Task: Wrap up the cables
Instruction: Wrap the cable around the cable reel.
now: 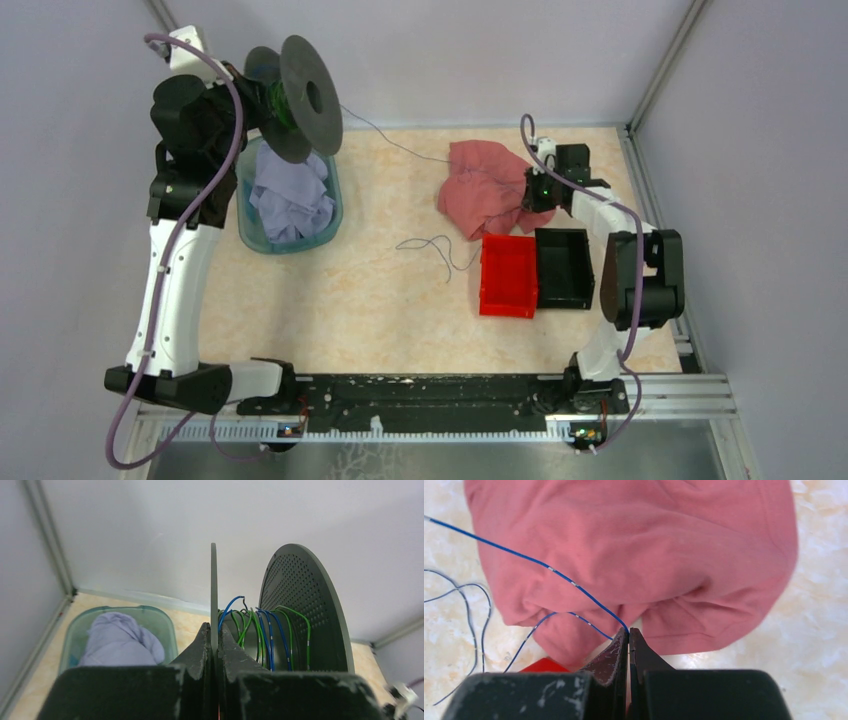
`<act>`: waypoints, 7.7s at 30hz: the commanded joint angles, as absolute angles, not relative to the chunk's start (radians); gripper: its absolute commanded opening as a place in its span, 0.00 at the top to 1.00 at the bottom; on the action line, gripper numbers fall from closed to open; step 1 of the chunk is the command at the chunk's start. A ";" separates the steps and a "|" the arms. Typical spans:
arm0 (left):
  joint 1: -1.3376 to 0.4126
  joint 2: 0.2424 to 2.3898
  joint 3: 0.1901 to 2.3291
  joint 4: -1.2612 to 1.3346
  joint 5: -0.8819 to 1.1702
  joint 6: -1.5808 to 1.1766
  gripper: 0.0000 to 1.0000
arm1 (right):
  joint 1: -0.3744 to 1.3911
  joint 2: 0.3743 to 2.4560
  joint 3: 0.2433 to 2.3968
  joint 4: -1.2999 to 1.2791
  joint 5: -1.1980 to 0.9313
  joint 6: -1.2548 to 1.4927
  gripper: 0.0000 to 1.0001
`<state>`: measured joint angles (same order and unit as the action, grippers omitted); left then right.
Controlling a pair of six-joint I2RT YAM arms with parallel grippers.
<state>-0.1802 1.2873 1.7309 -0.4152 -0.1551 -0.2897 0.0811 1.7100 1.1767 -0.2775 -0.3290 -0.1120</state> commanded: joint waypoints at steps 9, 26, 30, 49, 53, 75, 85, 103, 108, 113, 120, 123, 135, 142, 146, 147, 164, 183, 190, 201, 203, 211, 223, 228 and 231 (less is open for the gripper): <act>-0.147 1.291 1.786 -0.317 -0.398 -0.228 1.00 | -0.057 1.694 1.210 -0.231 -0.329 -0.105 1.00; -0.142 1.313 1.726 -0.309 -0.013 -0.338 1.00 | 0.006 1.662 1.202 -0.267 -0.650 -0.147 0.85; -0.141 1.316 1.729 -0.301 0.101 -0.373 1.00 | 0.066 1.636 1.220 -0.307 -0.736 -0.177 0.71; -0.147 1.304 1.711 -0.256 0.415 -0.500 1.00 | 0.357 1.644 1.214 0.222 -0.986 0.056 0.25; -0.157 1.307 1.717 -0.261 0.450 -0.535 1.00 | 0.398 1.723 1.157 0.484 -0.986 0.174 0.24; -0.187 1.309 1.704 -0.261 0.510 -0.576 1.00 | 0.440 2.081 1.492 0.181 -0.782 0.126 0.29; -0.187 1.314 1.703 -0.259 0.503 -0.572 1.00 | 0.466 2.191 1.610 0.096 -0.822 0.116 0.35; -0.188 1.315 1.668 -0.282 0.334 -0.538 1.00 | 0.486 2.160 1.557 0.100 -0.837 0.174 1.00; -0.187 1.324 1.687 -0.334 0.124 -0.523 1.00 | 0.486 2.029 1.399 0.061 -0.838 0.106 1.00; -0.187 1.328 1.713 -0.378 -0.073 -0.516 1.00 | 0.500 1.898 1.260 -0.077 -0.844 -0.051 1.00; -0.190 1.340 1.654 -0.318 -0.218 -0.445 1.00 | 0.566 1.730 1.184 -0.322 -0.834 -0.305 1.00; -0.198 1.347 1.610 -0.264 -0.249 -0.399 1.00 | 0.619 1.672 1.221 -0.474 -0.816 -0.431 1.00; -0.279 1.379 1.442 -0.032 -0.430 -0.165 1.00 | 0.653 1.458 1.466 -0.719 -0.857 -0.499 1.00; -0.310 1.382 1.349 0.040 -0.456 -0.103 1.00 | 0.610 1.431 1.625 -0.730 -0.860 -0.419 1.00; -0.321 1.381 1.308 0.065 -0.451 -0.075 1.00 | 0.533 1.422 1.694 -0.665 -0.889 -0.321 1.00; -0.325 1.379 1.298 0.068 -0.448 -0.065 1.00 | 0.516 1.419 1.711 -0.652 -0.889 -0.302 1.00; -0.421 1.312 1.145 0.054 -0.343 0.080 1.00 | 0.408 1.496 1.962 -0.589 -0.662 -0.123 1.00; -0.503 1.256 1.138 -0.107 -0.088 0.119 1.00 | 0.280 1.601 1.995 -0.480 -0.534 -0.039 1.00; -0.504 1.236 1.146 -0.140 -0.009 0.113 1.00 | 0.216 1.642 1.951 -0.435 -0.546 -0.019 1.00; -0.499 1.237 1.210 -0.212 0.101 0.081 1.00 | 0.131 1.742 1.906 -0.412 -0.564 -0.027 1.00; -0.497 1.239 1.224 -0.220 0.114 0.075 1.00 | 0.125 1.749 1.890 -0.409 -0.563 -0.032 1.00; -0.470 1.241 1.282 -0.252 0.204 0.016 1.00 | 0.114 1.753 1.766 -0.361 -0.560 -0.042 1.00; -0.427 1.261 1.357 -0.258 0.351 -0.106 1.00 | 0.116 1.742 1.557 -0.264 -0.639 0.012 1.00; -0.386 1.282 1.402 -0.244 0.379 -0.207 1.00 | 0.137 1.730 1.483 -0.238 -0.652 0.015 1.00; -0.360 1.293 1.427 -0.238 0.396 -0.274 1.00 | 0.159 1.719 1.444 -0.224 -0.656 0.017 1.00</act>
<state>-0.3927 1.2892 1.3529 -0.3157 0.3393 -0.1486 0.1318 1.7630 1.4757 -0.3016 -0.6262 0.0059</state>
